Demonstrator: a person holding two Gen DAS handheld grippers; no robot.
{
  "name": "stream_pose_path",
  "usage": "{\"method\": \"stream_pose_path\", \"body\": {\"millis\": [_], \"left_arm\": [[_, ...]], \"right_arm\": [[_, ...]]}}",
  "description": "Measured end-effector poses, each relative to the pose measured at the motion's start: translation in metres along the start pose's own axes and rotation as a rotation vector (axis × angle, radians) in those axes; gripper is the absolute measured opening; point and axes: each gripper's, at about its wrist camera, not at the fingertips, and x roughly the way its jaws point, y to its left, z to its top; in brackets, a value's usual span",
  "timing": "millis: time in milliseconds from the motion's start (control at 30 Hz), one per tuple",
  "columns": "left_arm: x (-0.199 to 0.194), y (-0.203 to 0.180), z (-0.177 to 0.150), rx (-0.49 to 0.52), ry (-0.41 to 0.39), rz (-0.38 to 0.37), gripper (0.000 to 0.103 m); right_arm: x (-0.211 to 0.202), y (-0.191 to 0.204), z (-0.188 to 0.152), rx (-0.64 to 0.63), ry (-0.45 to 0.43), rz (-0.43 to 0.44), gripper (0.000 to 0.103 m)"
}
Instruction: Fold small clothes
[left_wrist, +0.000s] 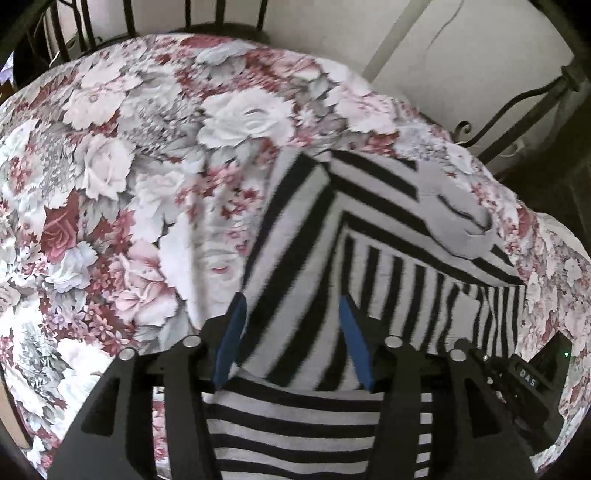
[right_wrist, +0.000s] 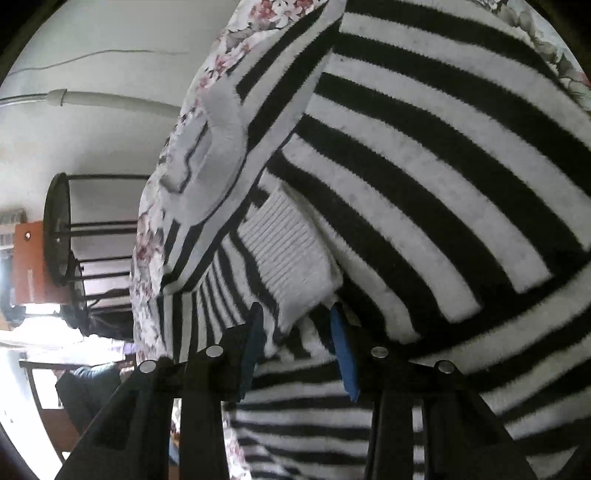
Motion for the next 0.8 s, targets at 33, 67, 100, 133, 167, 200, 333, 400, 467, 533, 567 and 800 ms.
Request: {"method": "stream_pose_path", "body": {"millis": [33, 67, 100, 133, 167, 200, 333, 400, 467, 533, 567, 800], "left_arm": [[0.002, 0.004, 0.002, -0.006, 0.009, 0.004, 0.054], [0.004, 0.007, 0.004, -0.009, 0.015, 0.014, 0.054], [0.006, 0.010, 0.005, -0.013, 0.019, 0.023, 0.055], [0.008, 0.013, 0.008, -0.022, 0.023, 0.033, 0.055], [0.010, 0.015, 0.009, -0.028, 0.026, 0.036, 0.056], [0.011, 0.018, 0.011, -0.038, 0.029, 0.037, 0.056], [0.010, 0.025, 0.017, -0.087, 0.016, 0.031, 0.058], [0.009, 0.023, 0.017, -0.085, 0.000, 0.051, 0.059], [0.013, 0.013, 0.016, -0.053, -0.004, 0.096, 0.063], [0.025, 0.001, 0.013, 0.001, 0.010, 0.166, 0.065], [0.032, -0.004, 0.011, 0.026, 0.025, 0.191, 0.066], [0.057, -0.015, 0.009, 0.063, 0.075, 0.289, 0.073]], "right_arm": [[0.003, -0.002, 0.002, 0.003, -0.013, 0.001, 0.038], [0.005, -0.001, 0.002, 0.005, -0.021, 0.002, 0.038], [0.007, -0.001, 0.003, 0.003, -0.032, 0.002, 0.038], [0.008, -0.001, 0.004, 0.000, -0.039, 0.002, 0.038], [0.008, 0.001, 0.004, -0.012, -0.050, -0.006, 0.028], [0.006, 0.005, 0.004, -0.038, -0.067, -0.016, 0.007], [-0.025, 0.036, 0.003, -0.192, -0.180, -0.017, 0.007], [-0.054, 0.052, 0.003, -0.288, -0.262, -0.027, 0.007], [-0.071, 0.053, 0.008, -0.333, -0.310, -0.056, 0.007], [-0.075, 0.040, 0.015, -0.336, -0.305, -0.118, 0.007], [-0.070, 0.029, 0.019, -0.309, -0.285, -0.136, 0.008], [-0.057, -0.029, 0.040, -0.100, -0.135, -0.119, 0.015]]}}
